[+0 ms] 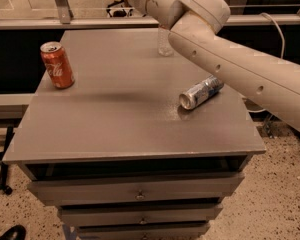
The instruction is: Place coke can upright
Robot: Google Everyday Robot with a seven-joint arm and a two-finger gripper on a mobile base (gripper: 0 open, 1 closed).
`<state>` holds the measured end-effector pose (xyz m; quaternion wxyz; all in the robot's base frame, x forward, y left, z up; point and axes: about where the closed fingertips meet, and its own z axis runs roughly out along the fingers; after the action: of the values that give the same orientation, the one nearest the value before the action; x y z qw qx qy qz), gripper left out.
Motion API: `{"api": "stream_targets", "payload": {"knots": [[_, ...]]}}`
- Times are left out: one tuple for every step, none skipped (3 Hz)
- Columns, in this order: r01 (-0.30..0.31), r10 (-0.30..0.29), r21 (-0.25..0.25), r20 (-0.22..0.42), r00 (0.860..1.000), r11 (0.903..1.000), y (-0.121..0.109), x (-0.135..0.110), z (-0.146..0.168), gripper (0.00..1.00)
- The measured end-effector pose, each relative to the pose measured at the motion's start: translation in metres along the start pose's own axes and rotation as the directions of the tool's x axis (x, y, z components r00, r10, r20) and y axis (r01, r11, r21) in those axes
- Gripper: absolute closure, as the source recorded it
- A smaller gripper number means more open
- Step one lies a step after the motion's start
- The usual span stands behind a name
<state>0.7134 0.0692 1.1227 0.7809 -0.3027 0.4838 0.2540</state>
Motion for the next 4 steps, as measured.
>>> {"api": "stream_targets", "payload": {"knots": [[-0.045,0.046,0.095,-0.004,0.999,0.9944,-0.028,-0.017,0.001,0.00],[-0.175,0.170,0.195,0.041,0.985,0.9650,-0.069,-0.034,-0.006,0.00],[-0.338,0.314,0.258,0.131,0.940,0.9051,-0.113,-0.045,-0.020,0.00],[-0.456,0.409,0.257,0.214,0.887,0.8522,-0.136,-0.057,-0.029,0.00]]}}
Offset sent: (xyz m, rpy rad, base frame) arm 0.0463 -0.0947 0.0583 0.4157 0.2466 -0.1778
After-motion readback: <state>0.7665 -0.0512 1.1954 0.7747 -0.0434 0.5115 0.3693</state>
